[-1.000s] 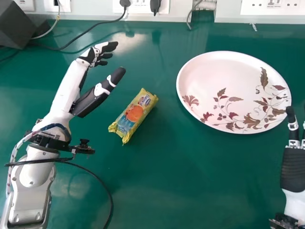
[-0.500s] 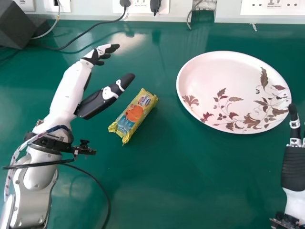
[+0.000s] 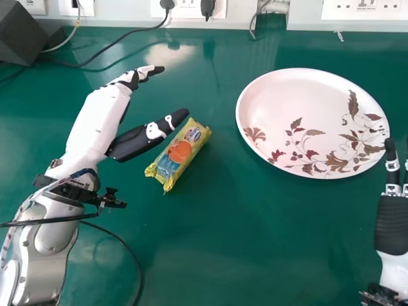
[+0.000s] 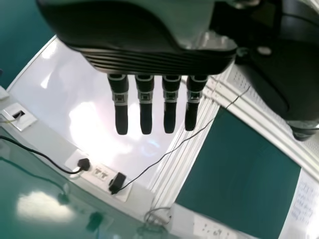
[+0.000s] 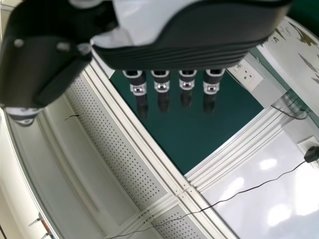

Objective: Pick up biscuit and place it in the plate

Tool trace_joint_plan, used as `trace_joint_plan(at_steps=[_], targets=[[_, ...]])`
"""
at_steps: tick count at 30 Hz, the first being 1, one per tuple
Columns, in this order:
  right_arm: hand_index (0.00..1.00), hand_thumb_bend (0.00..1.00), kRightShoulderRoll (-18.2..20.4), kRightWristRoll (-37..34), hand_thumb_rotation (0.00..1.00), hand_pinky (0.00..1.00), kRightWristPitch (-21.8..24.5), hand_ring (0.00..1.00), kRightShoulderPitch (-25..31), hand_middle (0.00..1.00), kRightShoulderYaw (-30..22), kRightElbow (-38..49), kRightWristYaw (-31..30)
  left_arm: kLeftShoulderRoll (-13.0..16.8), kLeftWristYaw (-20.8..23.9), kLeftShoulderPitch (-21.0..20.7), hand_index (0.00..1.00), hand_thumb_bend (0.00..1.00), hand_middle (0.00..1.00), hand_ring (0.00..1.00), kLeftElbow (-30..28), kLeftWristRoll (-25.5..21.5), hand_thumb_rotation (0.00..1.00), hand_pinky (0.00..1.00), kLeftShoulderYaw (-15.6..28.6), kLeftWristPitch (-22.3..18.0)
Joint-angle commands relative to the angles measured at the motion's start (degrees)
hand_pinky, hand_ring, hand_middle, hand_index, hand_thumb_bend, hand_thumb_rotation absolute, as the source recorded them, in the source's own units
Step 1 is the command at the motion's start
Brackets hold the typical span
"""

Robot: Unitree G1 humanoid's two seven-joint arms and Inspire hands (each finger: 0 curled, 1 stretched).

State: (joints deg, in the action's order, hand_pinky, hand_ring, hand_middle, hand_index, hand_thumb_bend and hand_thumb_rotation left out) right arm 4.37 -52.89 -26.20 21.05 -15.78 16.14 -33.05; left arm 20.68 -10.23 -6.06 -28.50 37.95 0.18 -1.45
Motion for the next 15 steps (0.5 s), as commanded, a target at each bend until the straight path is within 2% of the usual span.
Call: trace_joint_plan(at_steps=[1, 8, 15], targets=[[0.91, 1.00, 2.44, -0.02, 0.39, 0.95, -0.21, 1.00, 0.44, 1.00, -0.05, 0.49, 0.04, 1.02, -1.05, -0.33, 0.88, 1.00, 0.89, 0.86, -0.58, 1.34, 0.62, 0.79, -0.92, 0.57], [0.90, 1.00, 2.55, -0.53, 0.36, 0.97, 0.03, 1.00, 0.64, 1.00, 0.34, 0.76, -0.05, 2.68, -4.90, -1.08, 0.88, 1.00, 0.89, 0.86, -1.45, 4.31, 0.60, 0.80, -2.35, 3.21], [0.88, 1.00, 2.61, -0.10, 0.30, 0.91, -0.46, 1.00, 0.69, 1.00, 0.22, 0.32, -0.13, 2.58, -8.15, -1.78, 0.89, 1.00, 0.89, 0.86, -2.65, 6.88, 0.61, 0.79, -3.71, 6.69]])
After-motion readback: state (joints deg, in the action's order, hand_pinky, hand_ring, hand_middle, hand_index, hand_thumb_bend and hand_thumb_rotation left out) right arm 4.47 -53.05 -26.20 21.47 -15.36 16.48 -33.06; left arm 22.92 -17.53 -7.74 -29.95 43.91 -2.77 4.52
